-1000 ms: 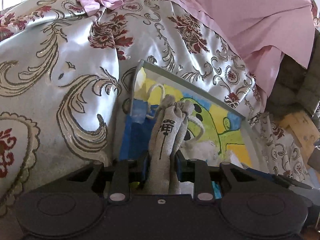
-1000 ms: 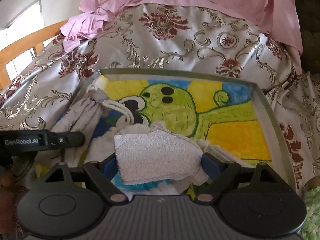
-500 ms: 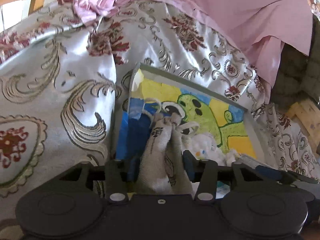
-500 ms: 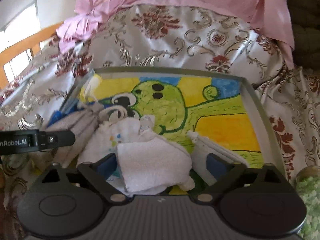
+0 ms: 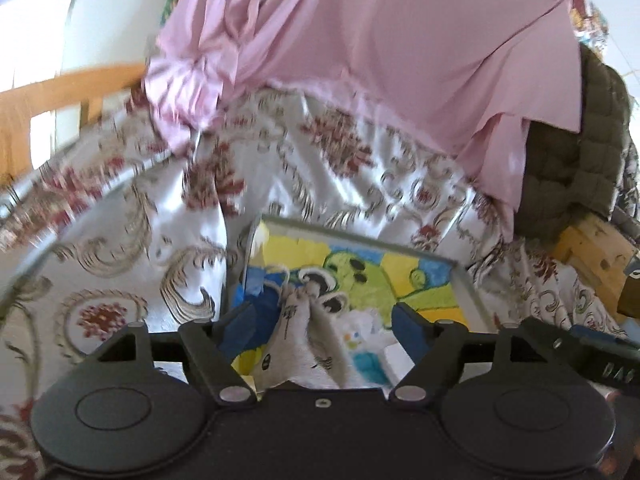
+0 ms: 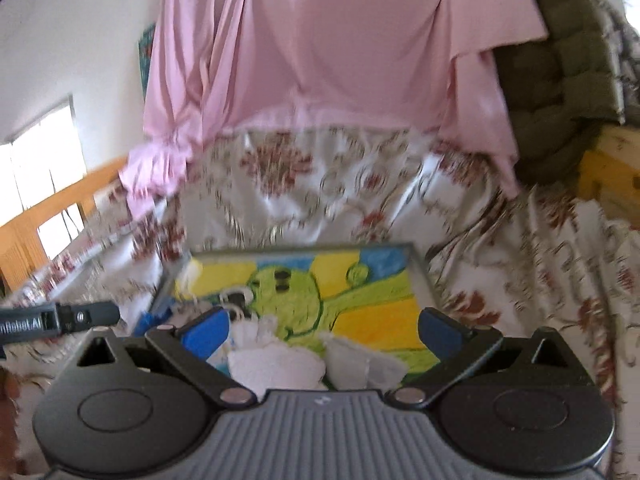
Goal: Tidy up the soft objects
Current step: 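Open both grippers to release the items and pull back, then move both grippers toward the pile of socks and black cap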
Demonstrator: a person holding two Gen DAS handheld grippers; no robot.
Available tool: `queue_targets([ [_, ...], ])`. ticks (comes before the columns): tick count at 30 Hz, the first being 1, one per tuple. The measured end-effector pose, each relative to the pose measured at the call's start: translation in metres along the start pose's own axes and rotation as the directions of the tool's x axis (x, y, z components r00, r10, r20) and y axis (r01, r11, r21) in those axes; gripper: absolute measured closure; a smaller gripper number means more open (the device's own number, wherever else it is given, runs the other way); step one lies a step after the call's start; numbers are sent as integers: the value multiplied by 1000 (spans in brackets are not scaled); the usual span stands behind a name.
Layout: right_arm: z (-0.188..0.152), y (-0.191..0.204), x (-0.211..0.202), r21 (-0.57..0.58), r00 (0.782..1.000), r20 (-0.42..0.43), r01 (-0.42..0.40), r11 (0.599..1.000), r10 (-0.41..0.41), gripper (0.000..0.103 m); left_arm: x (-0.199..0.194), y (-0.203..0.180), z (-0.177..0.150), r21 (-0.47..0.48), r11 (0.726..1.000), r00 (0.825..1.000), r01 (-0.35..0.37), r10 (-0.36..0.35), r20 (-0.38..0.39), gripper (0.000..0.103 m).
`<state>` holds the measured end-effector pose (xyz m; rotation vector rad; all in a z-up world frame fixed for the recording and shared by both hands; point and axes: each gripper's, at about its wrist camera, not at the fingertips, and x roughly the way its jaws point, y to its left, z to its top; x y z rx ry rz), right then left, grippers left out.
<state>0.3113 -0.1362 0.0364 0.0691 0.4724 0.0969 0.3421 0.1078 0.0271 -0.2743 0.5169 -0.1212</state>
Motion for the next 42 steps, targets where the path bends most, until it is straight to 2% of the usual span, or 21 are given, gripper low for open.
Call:
queue_targets([
  [8, 4, -7, -77, 37, 994, 89, -60, 997, 57, 0, -83, -37, -9, 146, 989, 992, -29, 11, 122, 16],
  [12, -9, -5, -115, 34, 989, 124, -84, 996, 80, 0, -129, -47, -19, 164, 986, 985, -36, 8, 171, 10],
  [16, -28, -3, -153, 32, 983, 159, -97, 995, 90, 0, -161, -56, -35, 161, 987, 986, -11, -16, 168, 9],
  [21, -55, -3, -193, 18, 980, 171, -105, 994, 100, 0, -195, -66, -65, 177, 984, 984, -25, -6, 176, 4],
  [31, -97, -13, -236, 0, 986, 152, -76, 997, 75, 0, -230, -78, -109, 175, 984, 990, -17, -9, 143, 3],
  [42, -136, -24, -247, -4, 994, 104, -41, 999, 42, 0, -232, -78, -144, 209, 977, 997, -47, 33, 71, 3],
])
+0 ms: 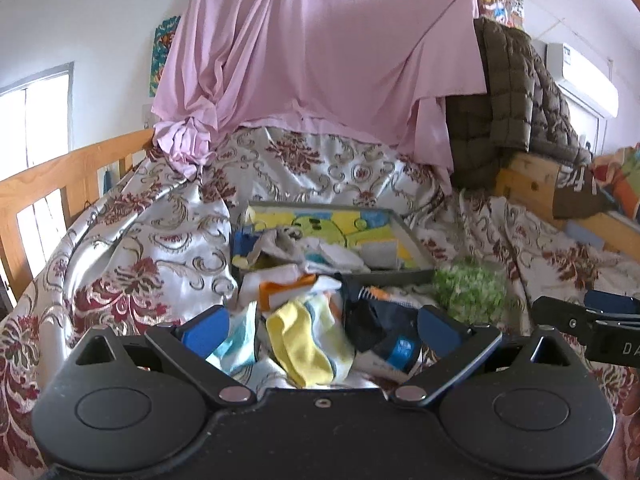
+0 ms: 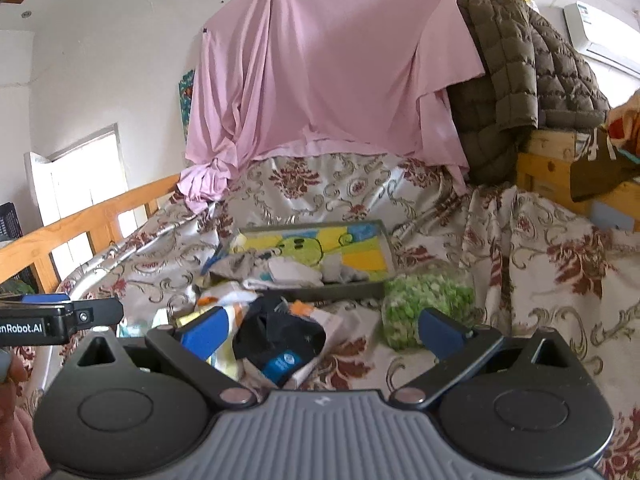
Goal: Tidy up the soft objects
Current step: 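Move both grippers toward the pile of socks and black cap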
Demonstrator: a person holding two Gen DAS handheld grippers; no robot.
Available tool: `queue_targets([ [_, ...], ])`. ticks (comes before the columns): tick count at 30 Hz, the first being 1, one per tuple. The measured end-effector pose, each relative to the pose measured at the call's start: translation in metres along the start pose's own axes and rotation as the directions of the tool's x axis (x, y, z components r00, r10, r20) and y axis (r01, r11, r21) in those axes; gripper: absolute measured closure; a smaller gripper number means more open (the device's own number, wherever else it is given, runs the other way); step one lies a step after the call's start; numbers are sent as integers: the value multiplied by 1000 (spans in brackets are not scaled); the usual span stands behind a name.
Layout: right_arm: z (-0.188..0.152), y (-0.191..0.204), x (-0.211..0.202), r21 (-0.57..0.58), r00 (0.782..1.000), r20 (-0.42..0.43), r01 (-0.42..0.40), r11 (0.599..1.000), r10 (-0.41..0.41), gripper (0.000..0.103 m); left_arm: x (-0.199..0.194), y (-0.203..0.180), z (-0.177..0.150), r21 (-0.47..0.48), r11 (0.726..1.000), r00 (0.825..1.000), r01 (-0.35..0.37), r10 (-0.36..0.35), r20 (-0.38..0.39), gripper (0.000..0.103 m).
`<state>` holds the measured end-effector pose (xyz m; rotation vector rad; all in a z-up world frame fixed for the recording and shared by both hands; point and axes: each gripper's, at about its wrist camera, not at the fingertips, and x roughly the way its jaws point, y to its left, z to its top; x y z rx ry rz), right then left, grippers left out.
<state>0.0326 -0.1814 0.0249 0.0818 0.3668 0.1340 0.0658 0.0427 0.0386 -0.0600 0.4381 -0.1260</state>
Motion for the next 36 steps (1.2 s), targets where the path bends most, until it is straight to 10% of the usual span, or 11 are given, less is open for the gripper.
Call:
queue_targets([
  [36, -33, -2, 8, 3, 991, -136, 12, 1000, -12, 0, 17, -14, -30, 93, 994, 986, -55, 69, -153, 3],
])
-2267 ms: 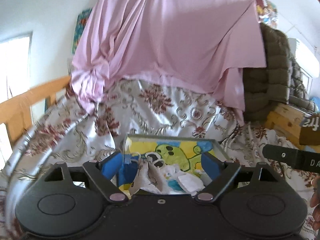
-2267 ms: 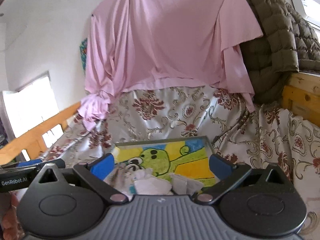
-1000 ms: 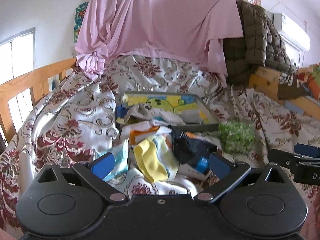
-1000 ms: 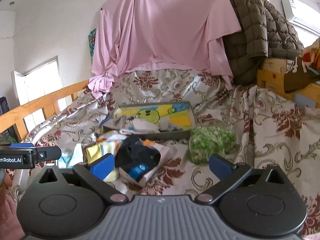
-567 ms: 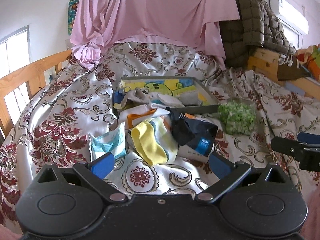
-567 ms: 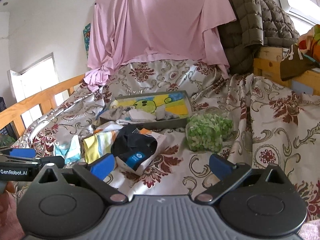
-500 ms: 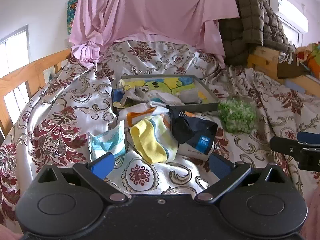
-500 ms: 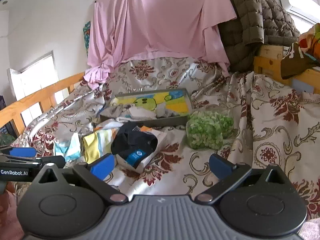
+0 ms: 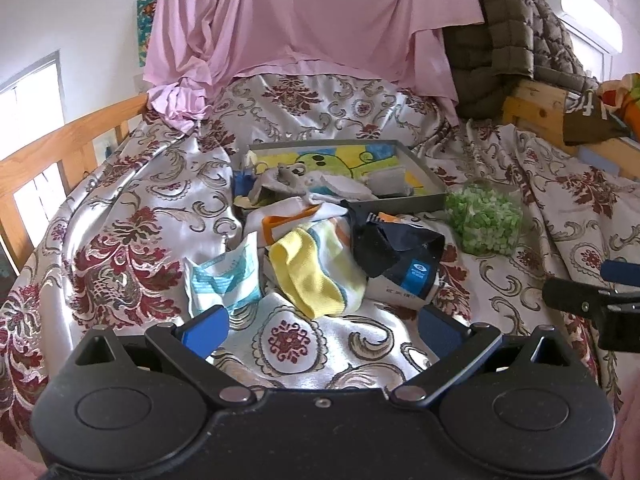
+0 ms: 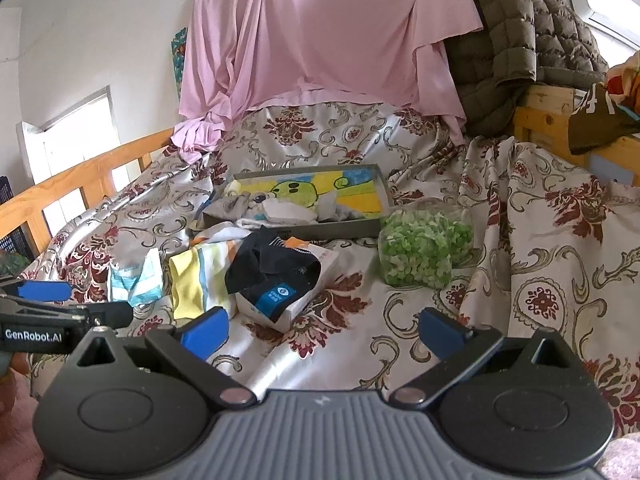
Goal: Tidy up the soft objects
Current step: 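Move both grippers toward the pile of socks and black cap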
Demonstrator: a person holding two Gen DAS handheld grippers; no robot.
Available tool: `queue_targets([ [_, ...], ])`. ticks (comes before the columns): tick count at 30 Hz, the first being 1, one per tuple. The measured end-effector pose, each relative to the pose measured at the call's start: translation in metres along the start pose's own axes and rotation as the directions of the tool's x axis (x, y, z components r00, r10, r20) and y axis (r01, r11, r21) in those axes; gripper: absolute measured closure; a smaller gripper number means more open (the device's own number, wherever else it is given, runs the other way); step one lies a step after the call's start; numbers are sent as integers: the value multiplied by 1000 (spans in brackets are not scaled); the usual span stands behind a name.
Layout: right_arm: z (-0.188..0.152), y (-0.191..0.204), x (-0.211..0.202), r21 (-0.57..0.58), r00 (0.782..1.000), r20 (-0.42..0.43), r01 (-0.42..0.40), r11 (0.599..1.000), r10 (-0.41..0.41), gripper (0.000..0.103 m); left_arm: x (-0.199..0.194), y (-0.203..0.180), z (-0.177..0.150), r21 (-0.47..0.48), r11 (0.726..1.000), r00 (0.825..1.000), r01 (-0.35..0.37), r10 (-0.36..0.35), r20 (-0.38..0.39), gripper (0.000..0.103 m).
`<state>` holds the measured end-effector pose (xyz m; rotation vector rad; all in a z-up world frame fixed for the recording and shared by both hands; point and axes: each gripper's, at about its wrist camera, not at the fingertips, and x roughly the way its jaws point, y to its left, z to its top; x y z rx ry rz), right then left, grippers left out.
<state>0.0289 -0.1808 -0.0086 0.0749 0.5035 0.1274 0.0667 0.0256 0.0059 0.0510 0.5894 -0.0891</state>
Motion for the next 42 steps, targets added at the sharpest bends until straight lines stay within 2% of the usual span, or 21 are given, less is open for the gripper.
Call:
queue_targets([
  [9, -4, 12, 17, -32, 998, -63, -27, 999, 25, 0, 10, 10, 1, -54, 997, 998, -55, 53, -39, 2],
  [21, -8, 17, 37, -25, 992, -114, -60, 998, 57, 0, 24, 22, 4, -140, 986, 992, -90, 76, -102, 2],
  [29, -8, 17, 48, -23, 989, -131, -68, 997, 64, 0, 28, 24, 5, -155, 982, 991, -104, 89, -103, 2],
  [37, 1, 19, 70, -80, 992, -114, -67, 995, 57, 0, 37, 27, 6, -170, 979, 990, -114, 99, -97, 2],
  [42, 12, 22, 88, -168, 997, -51, -70, 983, 62, 0, 46, 32, 7, -204, 975, 990, -88, 63, -127, 2],
])
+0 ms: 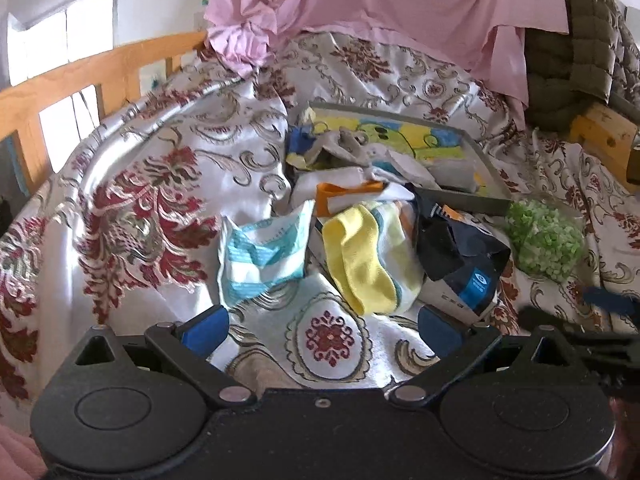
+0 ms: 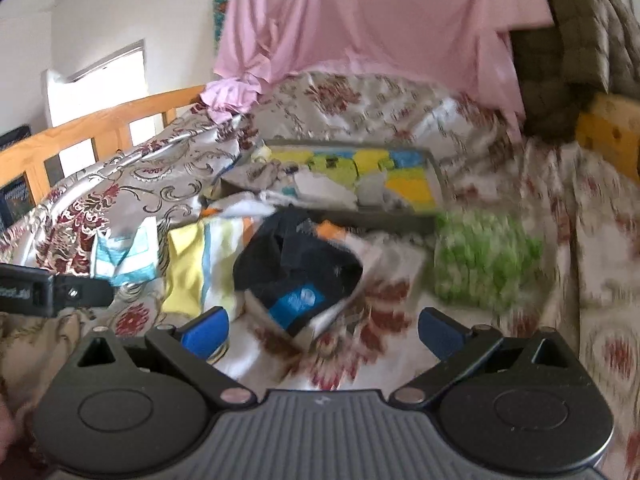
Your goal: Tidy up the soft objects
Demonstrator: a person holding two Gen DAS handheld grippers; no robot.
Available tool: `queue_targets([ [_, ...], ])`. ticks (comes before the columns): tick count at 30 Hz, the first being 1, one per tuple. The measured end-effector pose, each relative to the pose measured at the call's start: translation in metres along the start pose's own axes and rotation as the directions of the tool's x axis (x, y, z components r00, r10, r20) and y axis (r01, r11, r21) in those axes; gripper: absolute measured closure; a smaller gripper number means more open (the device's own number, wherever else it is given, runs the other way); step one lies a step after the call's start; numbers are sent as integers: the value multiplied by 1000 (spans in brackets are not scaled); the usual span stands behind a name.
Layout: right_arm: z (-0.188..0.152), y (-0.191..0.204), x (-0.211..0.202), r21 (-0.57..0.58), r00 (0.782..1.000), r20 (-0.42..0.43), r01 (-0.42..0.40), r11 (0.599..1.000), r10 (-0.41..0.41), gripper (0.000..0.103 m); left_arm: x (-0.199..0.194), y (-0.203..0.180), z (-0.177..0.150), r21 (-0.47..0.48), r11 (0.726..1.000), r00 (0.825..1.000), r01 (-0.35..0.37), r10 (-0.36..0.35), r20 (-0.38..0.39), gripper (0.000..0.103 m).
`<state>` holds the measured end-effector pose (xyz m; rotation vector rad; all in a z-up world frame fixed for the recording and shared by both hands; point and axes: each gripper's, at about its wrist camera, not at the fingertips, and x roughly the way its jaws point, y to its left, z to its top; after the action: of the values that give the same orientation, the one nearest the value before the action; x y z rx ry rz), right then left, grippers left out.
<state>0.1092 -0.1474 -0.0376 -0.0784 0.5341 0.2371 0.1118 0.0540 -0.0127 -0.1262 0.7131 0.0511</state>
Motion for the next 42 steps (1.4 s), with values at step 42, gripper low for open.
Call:
queue_targets([
  [42, 16, -3, 86, -116, 996, -3, -90, 989, 90, 0, 114, -22, 49, 33, 971, 971, 235, -236, 46, 2],
])
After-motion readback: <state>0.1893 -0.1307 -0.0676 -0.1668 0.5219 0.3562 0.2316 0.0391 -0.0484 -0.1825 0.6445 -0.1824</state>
